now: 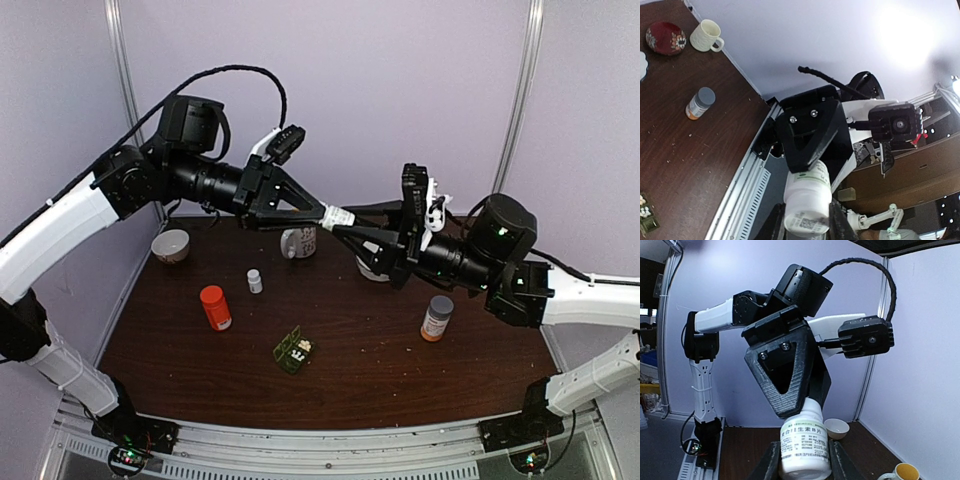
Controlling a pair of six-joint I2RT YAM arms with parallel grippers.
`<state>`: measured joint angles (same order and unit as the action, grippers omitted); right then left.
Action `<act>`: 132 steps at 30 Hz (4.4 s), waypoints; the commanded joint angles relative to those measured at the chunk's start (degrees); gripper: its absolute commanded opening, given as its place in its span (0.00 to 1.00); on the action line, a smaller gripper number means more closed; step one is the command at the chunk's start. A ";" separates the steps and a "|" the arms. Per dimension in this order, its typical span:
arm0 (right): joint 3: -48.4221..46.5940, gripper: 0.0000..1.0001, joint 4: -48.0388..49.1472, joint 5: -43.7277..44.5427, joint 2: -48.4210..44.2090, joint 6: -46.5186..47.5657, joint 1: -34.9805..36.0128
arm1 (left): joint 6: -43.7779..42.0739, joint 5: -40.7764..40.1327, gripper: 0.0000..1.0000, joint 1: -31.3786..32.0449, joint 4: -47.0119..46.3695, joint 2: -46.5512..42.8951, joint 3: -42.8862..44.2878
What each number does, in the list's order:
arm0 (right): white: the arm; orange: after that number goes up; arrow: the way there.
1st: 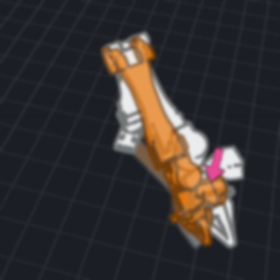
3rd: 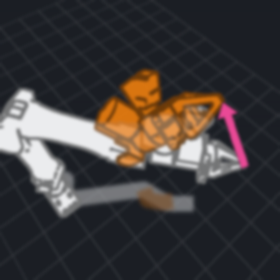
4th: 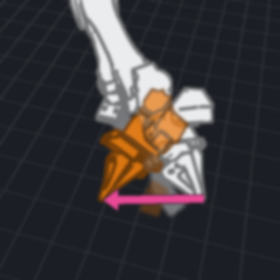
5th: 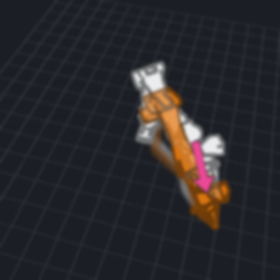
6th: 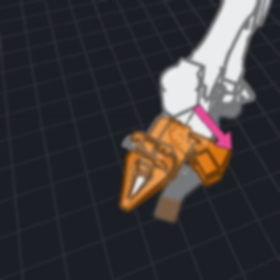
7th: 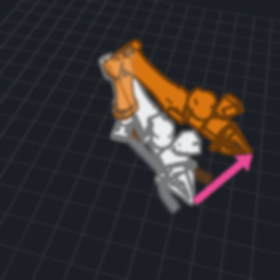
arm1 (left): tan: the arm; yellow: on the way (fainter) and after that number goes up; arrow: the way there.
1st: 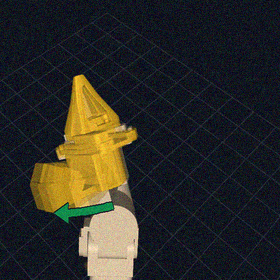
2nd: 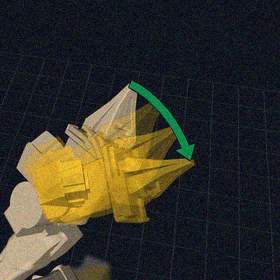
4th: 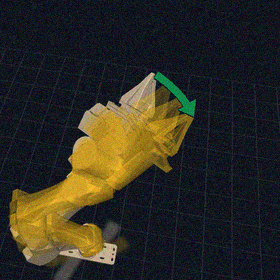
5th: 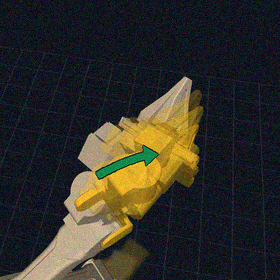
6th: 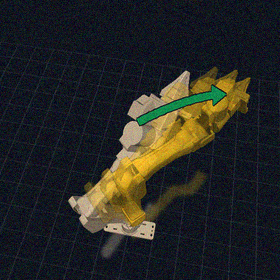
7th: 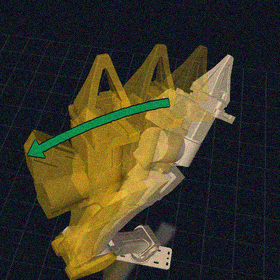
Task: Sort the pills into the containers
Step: Unscrew the lid of the pill bottle.
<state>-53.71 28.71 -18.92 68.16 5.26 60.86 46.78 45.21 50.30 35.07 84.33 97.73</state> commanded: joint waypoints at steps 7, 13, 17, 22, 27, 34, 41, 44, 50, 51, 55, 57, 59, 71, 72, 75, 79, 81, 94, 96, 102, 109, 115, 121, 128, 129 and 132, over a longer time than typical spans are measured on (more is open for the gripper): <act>4.85 0.17 0.04 4.10 -3.94 19.21 0.00 | 28.46 1.84 0.00 -0.29 -16.49 -3.14 -8.13; 7.02 0.14 3.42 4.55 -4.71 15.41 -0.03 | 29.49 1.28 0.41 -0.38 -19.63 -3.66 -9.40; 7.80 0.15 3.28 4.24 -5.30 11.48 -0.04 | 22.11 1.40 0.94 -0.84 -16.73 -3.65 -7.42; 10.94 0.15 5.38 4.10 -7.46 4.78 0.00 | 11.47 0.10 0.98 -2.67 -11.89 -4.35 -6.67; 9.61 0.14 1.88 2.73 -7.99 -7.00 -0.13 | -18.96 -8.61 0.94 -2.76 -7.76 -9.72 -7.51; 6.35 0.16 1.48 -8.56 -5.84 -23.23 -0.82 | -51.77 -8.64 0.97 -2.69 -17.57 -20.69 -20.28; 1.45 0.16 -4.57 -13.46 -5.07 -29.11 -0.92 | -77.91 -7.98 0.97 -1.52 -8.80 -17.21 -15.89; 0.93 0.16 -3.78 -14.05 -4.44 -32.12 -0.92 | -89.67 -12.00 0.97 0.69 -8.06 -17.42 -17.17; 0.11 0.15 -2.37 -14.74 -2.59 -35.12 -0.92 | -96.03 -12.48 0.98 2.59 -13.09 -16.90 -17.40; -0.02 0.15 -2.37 -14.34 -2.33 -35.14 -0.92 | -96.63 -11.31 0.97 2.68 -13.10 -16.72 -17.21; -1.83 0.14 -3.25 -13.74 -0.50 -35.79 -1.09 | -97.43 -10.40 0.89 3.16 -12.84 -15.62 -16.06; -2.77 0.14 -3.20 -14.38 0.68 -35.92 -1.10 | -98.81 -10.51 0.83 3.57 -12.48 -15.49 -16.22; -3.20 0.13 -3.06 -14.49 1.29 -35.89 -1.17 | -99.95 -11.21 0.81 4.03 -12.10 -15.46 -16.70; -4.19 0.13 -0.52 -15.80 3.88 -37.18 -1.18 | -100.60 -10.70 0.64 4.61 -12.03 -14.67 -17.03; -4.33 0.13 -0.51 -15.92 4.03 -37.24 -1.19 | -100.58 -10.40 0.63 4.63 -12.04 -14.58 -17.05; -4.39 0.13 -0.11 -16.17 4.34 -37.65 -1.23 | -100.49 -9.91 0.60 4.63 -12.04 -14.29 -16.97; -4.12 0.13 0.88 -16.15 4.44 -38.10 -1.27 | -100.49 -9.66 0.59 4.60 -12.04 -14.18 -17.05; -4.07 0.13 1.03 -16.24 4.44 -38.21 -1.27 | -100.49 -9.37 0.54 4.63 -11.88 -14.05 -17.05; -4.20 0.13 2.15 -16.90 5.78 -38.96 -1.36 | -101.02 -8.86 0.38 4.63 -11.78 -13.98 -17.31; -4.21 0.13 2.81 -17.15 5.99 -39.28 -1.31 | -101.02 -8.77 0.34 4.70 -11.78 -13.95 -17.38; -4.30 0.13 3.03 -17.47 6.28 -39.41 -1.45 | -101.36 -8.56 0.04 4.70 -10.39 -13.71 -16.80; -3.94 0.12 1.05 -17.89 5.47 -30.08 -1.44 | -90.65 -9.22 0.00 4.70 -11.63 -12.71 -14.94; -6.20 0.12 -8.01 -12.85 3.44 -8.59 -1.45 | -67.30 -5.45 0.00 5.54 -13.96 -11.53 -12.29; -4.20 0.12 -7.66 -9.04 0.18 5.02 -1.36 | -39.47 -8.27 0.00 5.54 -16.84 -10.61 -11.39; 0.63 0.08 -2.85 -4.12 -2.70 12.88 -1.27 | -14.61 -11.09 0.00 5.57 -19.62 -7.29 -12.27; 1.20 0.08 -2.34 -3.53 -2.90 13.07 -1.27 | -12.68 -12.48 0.00 5.49 -18.87 -7.34 -12.16; 2.88 0.08 -1.73 -2.33 -3.44 14.10 -1.14 | -7.45 -15.06 0.00 4.45 -16.52 -8.35 -12.58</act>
<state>-52.90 24.45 -25.23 65.76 15.05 59.40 25.21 33.71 55.53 19.94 76.95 84.79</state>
